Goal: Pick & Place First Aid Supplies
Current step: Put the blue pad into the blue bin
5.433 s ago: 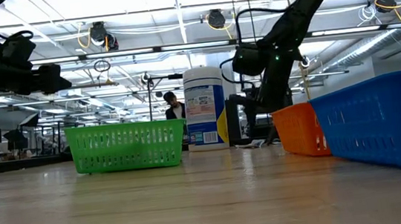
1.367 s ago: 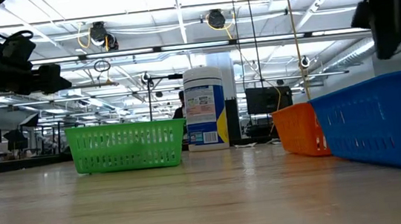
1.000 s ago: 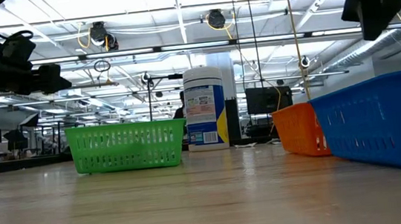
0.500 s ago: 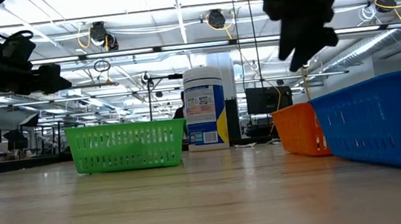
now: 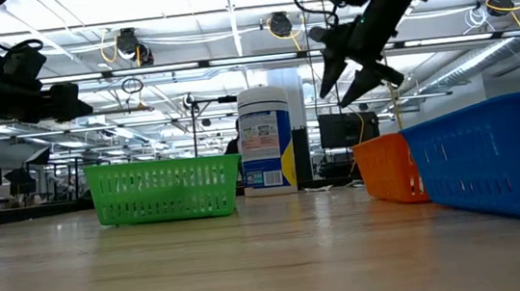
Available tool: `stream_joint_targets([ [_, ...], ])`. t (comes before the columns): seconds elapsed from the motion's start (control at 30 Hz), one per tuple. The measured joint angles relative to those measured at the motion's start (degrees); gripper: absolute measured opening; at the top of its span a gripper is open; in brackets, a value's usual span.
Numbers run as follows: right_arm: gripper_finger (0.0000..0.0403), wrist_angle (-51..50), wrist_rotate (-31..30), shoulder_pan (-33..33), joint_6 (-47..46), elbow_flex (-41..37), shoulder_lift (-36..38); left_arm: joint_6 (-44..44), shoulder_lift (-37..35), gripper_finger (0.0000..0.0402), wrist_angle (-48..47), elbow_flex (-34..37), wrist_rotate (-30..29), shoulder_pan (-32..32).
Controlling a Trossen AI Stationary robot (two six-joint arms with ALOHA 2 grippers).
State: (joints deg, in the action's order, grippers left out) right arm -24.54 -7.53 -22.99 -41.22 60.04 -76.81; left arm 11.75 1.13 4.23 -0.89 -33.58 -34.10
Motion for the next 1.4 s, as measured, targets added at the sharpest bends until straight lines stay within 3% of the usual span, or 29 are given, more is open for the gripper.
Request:
stream_joint_targets([
  [0.3, 0.0213, 7.75, 0.01, -10.91, -0.45, 0.0, -4.42, 0.0, 0.0, 0.0306, 0.0, 0.0, 0.0, 0.0],
  [0.5, 0.021, 7.91, 0.34, -15.19, -6.82, -0.01, -8.49, 0.0, 0.0, 0.0306, 0.0, 0.0, 0.0, -0.01],
  [0.77, 0.021, 9.91, 8.27, -16.97, -7.9, -0.01, -16.3, 0.0, -0.02, 0.0306, 0.0, 0.0, 0.0, -0.01],
  [1.13, 0.021, 14.69, 16.35, -18.42, -16.13, -0.01, -23.6, 0.0, -0.01, 0.0306, 0.0, 0.0, 0.0, 0.0],
  [1.4, 0.021, 17.0, 15.62, -19.23, -18.34, 0.22, -24.37, 0.0, -0.02, 0.0305, 0.0, 0.0, 0.0, 0.0],
])
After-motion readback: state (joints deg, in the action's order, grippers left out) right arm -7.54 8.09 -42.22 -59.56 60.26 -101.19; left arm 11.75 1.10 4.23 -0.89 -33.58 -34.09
